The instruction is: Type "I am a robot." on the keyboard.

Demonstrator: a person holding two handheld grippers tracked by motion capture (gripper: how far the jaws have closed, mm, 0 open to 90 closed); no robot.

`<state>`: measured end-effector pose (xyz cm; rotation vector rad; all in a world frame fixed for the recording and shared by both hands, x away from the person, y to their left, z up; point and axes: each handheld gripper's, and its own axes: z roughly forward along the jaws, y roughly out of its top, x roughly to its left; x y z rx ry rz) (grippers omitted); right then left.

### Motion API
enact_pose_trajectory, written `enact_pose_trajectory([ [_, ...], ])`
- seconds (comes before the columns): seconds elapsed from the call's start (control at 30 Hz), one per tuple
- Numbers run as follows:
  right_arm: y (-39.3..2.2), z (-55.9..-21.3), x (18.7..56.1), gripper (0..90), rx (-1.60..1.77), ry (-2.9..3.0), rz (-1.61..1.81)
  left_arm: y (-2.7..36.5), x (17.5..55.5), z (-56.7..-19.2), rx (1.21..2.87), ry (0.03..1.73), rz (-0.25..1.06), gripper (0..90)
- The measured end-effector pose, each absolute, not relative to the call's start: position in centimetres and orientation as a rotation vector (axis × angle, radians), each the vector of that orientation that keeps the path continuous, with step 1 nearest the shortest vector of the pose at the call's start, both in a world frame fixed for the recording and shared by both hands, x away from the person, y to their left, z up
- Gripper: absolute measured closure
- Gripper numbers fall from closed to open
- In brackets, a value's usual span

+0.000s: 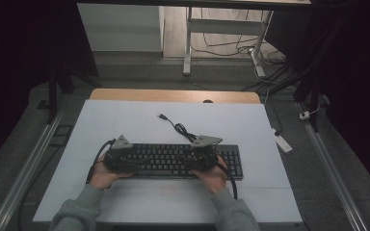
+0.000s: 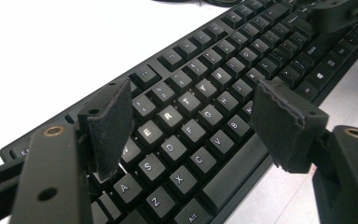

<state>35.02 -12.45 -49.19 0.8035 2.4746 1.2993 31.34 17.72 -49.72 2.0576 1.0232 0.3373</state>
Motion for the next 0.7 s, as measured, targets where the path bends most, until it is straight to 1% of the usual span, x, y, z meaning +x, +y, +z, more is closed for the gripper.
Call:
enact_pose_trajectory([
  [0.3, -15.2, -49.4, 34.2, 58.8, 0.823, 2.438, 1.331, 17.7, 31.4, -49.8, 2.059, 1.029, 0.345, 30.1],
  [0.7, -15.7, -49.7, 33.5, 57.7, 0.8, 2.422, 1.348, 17.8, 31.6, -49.9, 2.053, 1.048, 0.36, 30.7],
])
